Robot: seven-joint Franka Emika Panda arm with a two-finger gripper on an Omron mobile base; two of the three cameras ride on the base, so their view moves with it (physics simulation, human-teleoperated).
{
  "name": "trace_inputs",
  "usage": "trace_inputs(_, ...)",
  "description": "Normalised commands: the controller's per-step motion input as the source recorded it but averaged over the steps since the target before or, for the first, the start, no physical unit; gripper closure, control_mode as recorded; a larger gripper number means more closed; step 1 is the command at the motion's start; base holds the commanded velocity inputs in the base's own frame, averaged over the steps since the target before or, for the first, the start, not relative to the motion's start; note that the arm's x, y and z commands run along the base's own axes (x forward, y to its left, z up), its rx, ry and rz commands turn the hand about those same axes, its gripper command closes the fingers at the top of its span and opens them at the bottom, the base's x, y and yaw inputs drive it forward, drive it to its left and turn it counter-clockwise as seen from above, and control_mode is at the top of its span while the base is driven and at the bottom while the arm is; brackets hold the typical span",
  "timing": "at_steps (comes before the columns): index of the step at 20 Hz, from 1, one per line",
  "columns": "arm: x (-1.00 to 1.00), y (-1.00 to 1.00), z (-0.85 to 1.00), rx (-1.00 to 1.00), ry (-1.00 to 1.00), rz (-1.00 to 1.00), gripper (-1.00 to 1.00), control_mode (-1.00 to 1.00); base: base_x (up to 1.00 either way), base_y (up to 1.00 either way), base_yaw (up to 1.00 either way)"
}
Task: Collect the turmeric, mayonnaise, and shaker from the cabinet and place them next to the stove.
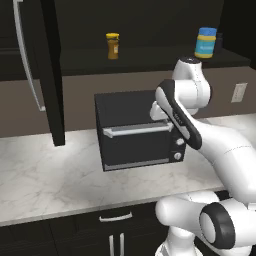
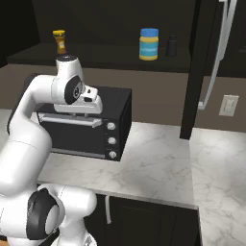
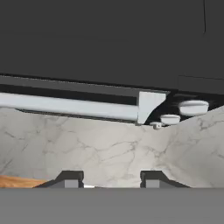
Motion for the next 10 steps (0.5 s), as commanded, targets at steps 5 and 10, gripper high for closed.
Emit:
trace_inputs(5,-0.26,-0.06,0.0,0.0,-0.17,0.0,-1.0,-1.0,0.0,0.0,0.0)
trace_inputs(10,-0.48,-0.26,0.07,0.02,-0.43,-0.02,-1.0,-1.0,0.0,0.0,0.0)
